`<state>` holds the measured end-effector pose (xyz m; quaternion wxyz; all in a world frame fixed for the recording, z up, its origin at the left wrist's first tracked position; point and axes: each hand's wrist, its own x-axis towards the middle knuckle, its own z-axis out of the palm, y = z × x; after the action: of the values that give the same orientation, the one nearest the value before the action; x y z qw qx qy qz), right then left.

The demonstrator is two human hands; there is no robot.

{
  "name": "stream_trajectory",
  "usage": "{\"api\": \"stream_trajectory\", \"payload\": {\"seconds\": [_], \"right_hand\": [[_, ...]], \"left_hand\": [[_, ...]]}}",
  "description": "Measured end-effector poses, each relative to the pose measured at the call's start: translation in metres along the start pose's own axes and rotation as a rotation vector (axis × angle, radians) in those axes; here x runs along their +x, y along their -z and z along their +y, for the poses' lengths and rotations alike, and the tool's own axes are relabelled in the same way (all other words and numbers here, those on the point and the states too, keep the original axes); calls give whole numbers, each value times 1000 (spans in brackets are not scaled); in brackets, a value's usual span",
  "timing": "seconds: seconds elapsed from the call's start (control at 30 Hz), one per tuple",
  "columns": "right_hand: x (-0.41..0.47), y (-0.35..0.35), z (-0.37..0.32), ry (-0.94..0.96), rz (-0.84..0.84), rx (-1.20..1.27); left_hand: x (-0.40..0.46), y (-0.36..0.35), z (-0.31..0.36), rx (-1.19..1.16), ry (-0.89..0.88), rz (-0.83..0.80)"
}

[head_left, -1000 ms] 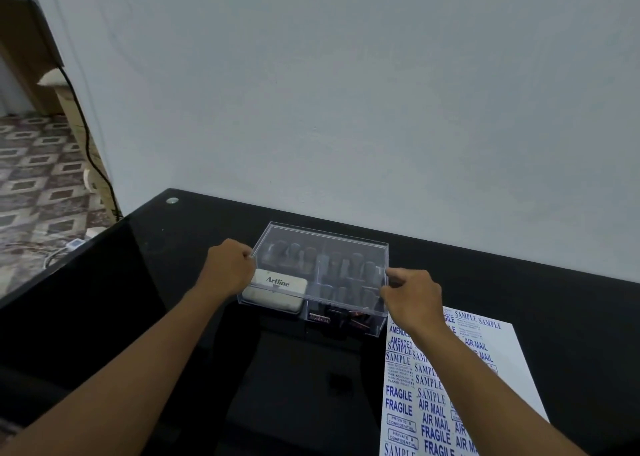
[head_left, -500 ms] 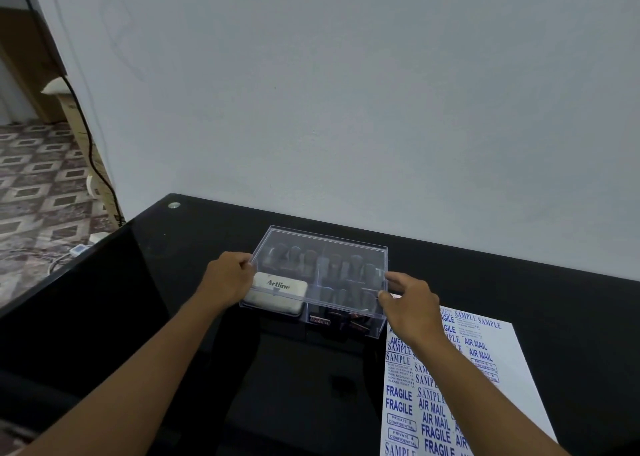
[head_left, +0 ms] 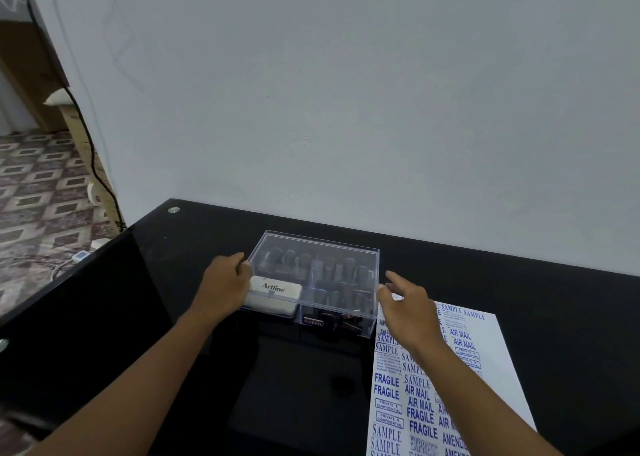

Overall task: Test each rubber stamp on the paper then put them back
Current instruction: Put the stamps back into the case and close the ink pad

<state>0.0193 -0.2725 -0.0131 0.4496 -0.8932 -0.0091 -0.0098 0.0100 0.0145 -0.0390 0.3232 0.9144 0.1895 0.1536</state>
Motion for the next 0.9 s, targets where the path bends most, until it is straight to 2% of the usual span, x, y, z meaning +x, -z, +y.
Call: {"api": "stream_trajectory", "payload": {"seconds": [0.13,0.47,0.57,0.73,0.9], "right_hand": [[-11,17,20,-2,51,-91],[-69,58,56,-7,40,-149],[-94,68,78,16,50,-258],[-134,80,113,3,0,-570],[-140,82,126,-1,-61,-636]], "left_hand": [[-21,1,15,46,-167,136],[-104,-15,58,64,-377,114],[-141,-35,72,12,-538,-9],[-197,-71,64,116,-692,-419],[-207,-86,58,253,-704,-434]]}}
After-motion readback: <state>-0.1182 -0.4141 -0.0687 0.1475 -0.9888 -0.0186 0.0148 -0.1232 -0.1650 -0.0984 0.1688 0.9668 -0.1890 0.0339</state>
